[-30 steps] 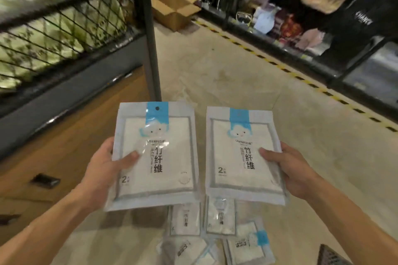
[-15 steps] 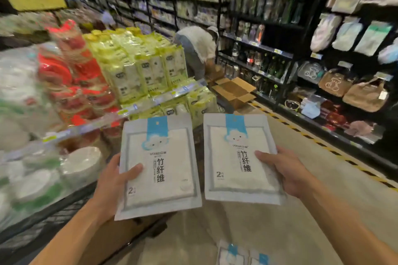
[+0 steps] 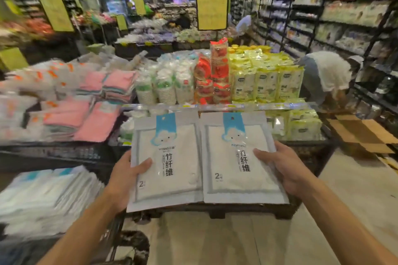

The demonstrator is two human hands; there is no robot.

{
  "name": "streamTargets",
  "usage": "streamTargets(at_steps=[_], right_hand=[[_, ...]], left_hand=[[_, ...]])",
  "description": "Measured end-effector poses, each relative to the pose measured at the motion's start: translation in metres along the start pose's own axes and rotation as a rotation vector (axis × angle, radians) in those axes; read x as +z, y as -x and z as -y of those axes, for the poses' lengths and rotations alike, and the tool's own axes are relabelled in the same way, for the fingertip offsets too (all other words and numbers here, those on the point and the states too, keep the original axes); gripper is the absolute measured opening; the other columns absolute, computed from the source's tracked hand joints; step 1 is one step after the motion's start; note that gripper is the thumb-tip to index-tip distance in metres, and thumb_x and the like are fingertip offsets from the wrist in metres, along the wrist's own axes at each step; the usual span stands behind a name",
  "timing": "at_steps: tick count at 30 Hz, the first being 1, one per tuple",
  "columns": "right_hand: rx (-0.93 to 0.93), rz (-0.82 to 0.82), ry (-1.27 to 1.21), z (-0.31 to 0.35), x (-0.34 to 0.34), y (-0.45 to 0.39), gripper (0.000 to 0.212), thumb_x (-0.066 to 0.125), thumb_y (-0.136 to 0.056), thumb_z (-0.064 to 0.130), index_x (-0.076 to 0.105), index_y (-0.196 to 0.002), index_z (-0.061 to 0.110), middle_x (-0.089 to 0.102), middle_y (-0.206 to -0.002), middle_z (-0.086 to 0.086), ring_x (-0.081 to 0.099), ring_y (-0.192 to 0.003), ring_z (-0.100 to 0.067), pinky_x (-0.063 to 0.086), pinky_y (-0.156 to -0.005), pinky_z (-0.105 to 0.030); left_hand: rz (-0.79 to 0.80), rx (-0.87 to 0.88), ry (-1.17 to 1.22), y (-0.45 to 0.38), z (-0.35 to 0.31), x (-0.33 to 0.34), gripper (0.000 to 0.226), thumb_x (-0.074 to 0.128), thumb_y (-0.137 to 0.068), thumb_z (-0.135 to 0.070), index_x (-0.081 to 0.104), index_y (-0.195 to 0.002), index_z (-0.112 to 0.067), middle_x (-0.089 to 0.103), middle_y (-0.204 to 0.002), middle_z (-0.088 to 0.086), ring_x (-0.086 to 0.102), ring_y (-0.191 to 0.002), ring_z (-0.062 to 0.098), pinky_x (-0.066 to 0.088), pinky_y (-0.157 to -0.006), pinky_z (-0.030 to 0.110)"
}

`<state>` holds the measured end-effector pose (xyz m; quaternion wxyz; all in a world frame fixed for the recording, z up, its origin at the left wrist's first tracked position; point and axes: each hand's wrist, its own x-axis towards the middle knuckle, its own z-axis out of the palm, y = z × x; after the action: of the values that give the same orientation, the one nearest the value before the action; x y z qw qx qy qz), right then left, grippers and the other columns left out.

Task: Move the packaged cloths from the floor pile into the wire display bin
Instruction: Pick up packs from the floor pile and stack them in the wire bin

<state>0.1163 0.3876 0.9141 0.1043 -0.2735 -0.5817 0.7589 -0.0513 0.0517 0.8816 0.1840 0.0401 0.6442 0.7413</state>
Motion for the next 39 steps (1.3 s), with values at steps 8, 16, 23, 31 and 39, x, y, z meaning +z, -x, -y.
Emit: streamTargets(at_steps=[8, 16, 23, 31, 39], right_hand=[[0.036, 0.249, 0.049, -0.023, 0.095, 0.037, 0.036, 0.071, -0.091, 0.000, 0.064, -0.125, 0.009, 0.077, -0.109, -0.019, 0.076, -0.098, -0.040, 0.056, -0.091, -0.065], [0.017, 0.416, 0.144, -0.046, 0.216, 0.071, 0.035, 0.070, -0.093, 0.001, 0.064, -0.126, 0.010, 0.078, -0.108, -0.017, 0.076, -0.096, -0.038, 0.061, -0.086, -0.057], [0.060, 0.528, 0.173, -0.093, 0.363, 0.108, 0.036, 0.071, -0.092, 0.002, 0.063, -0.126, 0.010, 0.078, -0.109, -0.018, 0.076, -0.097, -0.039, 0.058, -0.091, -0.060], [0.140, 0.565, 0.178, -0.140, 0.490, 0.116, 0.033, 0.068, -0.093, 0.000, 0.063, -0.125, 0.009, 0.078, -0.105, -0.019, 0.077, -0.090, -0.038, 0.063, -0.064, -0.045], [0.172, 0.554, 0.203, -0.171, 0.581, 0.050, 0.032, 0.066, -0.095, -0.001, 0.062, -0.125, 0.008, 0.078, -0.106, -0.020, 0.076, -0.092, -0.041, 0.062, -0.072, -0.050]], left_hand=[[-0.223, 0.066, -0.059, 0.114, -0.013, -0.109, 0.035, 0.065, -0.094, -0.009, 0.058, -0.127, -0.018, 0.076, -0.112, 0.016, 0.075, -0.095, 0.039, 0.062, -0.076, 0.055], [-0.417, 0.096, 0.038, 0.185, -0.010, -0.232, 0.032, 0.063, -0.094, -0.001, 0.062, -0.122, -0.016, 0.077, -0.106, 0.016, 0.076, -0.086, 0.037, 0.063, -0.069, 0.053], [-0.585, 0.081, 0.147, 0.247, -0.008, -0.381, 0.030, 0.063, -0.092, 0.003, 0.060, -0.119, -0.011, 0.076, -0.105, 0.022, 0.076, -0.080, 0.037, 0.063, -0.058, 0.046], [-0.634, 0.035, 0.192, 0.257, -0.009, -0.506, 0.041, 0.067, -0.090, -0.004, 0.056, -0.129, -0.011, 0.073, -0.116, 0.022, 0.073, -0.099, 0.045, 0.064, -0.069, 0.052], [-0.663, -0.023, 0.199, 0.195, -0.021, -0.576, 0.040, 0.066, -0.091, -0.005, 0.056, -0.127, -0.019, 0.075, -0.112, 0.021, 0.072, -0.098, 0.047, 0.059, -0.082, 0.063]])
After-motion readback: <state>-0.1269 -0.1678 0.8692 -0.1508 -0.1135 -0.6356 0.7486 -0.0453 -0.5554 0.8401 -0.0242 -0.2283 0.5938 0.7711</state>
